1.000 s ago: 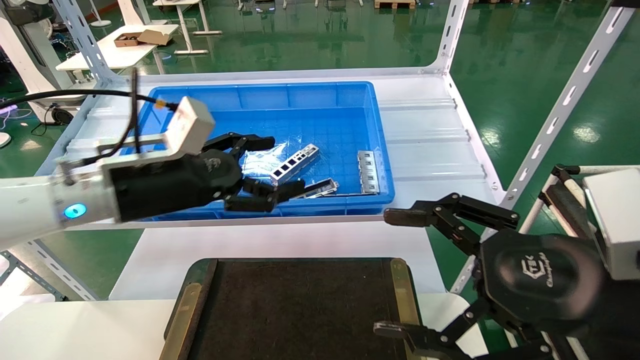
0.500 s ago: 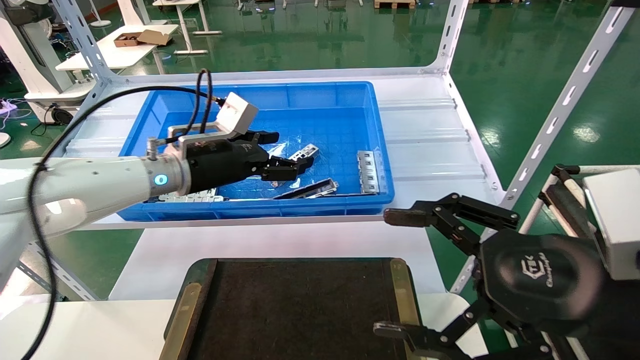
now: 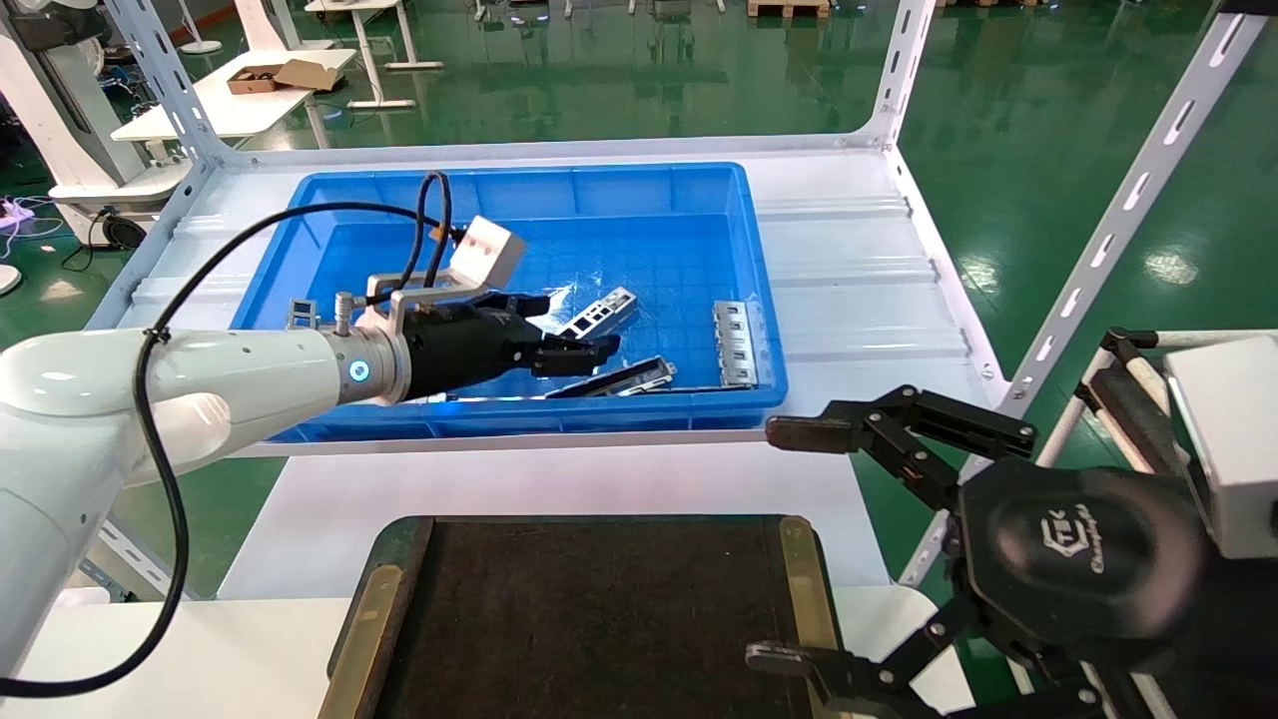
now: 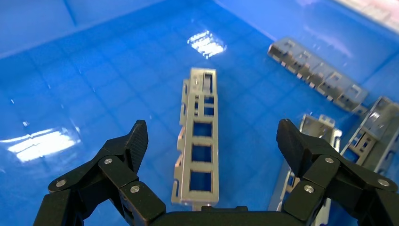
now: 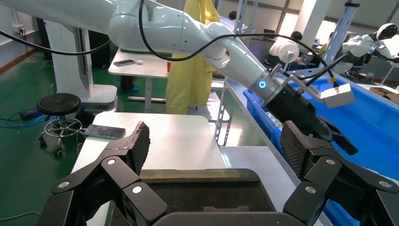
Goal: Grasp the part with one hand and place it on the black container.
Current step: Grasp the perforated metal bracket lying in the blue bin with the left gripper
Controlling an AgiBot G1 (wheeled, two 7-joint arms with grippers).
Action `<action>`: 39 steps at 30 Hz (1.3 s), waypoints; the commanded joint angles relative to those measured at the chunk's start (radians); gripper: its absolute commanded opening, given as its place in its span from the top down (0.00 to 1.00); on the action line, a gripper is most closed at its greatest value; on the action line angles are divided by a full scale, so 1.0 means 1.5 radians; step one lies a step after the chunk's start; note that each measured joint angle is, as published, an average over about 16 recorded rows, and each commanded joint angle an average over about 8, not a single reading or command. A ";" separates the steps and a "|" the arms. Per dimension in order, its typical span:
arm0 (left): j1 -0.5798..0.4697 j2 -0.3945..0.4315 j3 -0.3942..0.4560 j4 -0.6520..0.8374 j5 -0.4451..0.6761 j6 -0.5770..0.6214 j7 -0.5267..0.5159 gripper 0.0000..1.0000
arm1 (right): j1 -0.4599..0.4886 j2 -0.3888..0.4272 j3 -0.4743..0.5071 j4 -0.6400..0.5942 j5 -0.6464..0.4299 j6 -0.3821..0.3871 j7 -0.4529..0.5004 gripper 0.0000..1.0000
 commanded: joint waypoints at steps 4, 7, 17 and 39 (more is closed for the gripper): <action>-0.008 0.012 -0.004 0.039 -0.005 -0.006 0.021 1.00 | 0.000 0.000 0.000 0.000 0.000 0.000 0.000 1.00; -0.011 0.016 -0.006 0.054 -0.008 -0.006 0.031 1.00 | 0.000 0.000 0.000 0.000 0.000 0.000 0.000 1.00; -0.018 0.026 -0.010 0.091 -0.014 -0.009 0.048 1.00 | 0.000 0.000 0.000 0.000 0.000 0.000 0.000 1.00; -0.022 0.030 -0.015 0.115 -0.026 -0.016 0.055 1.00 | 0.000 0.000 -0.001 0.000 0.001 0.000 -0.001 1.00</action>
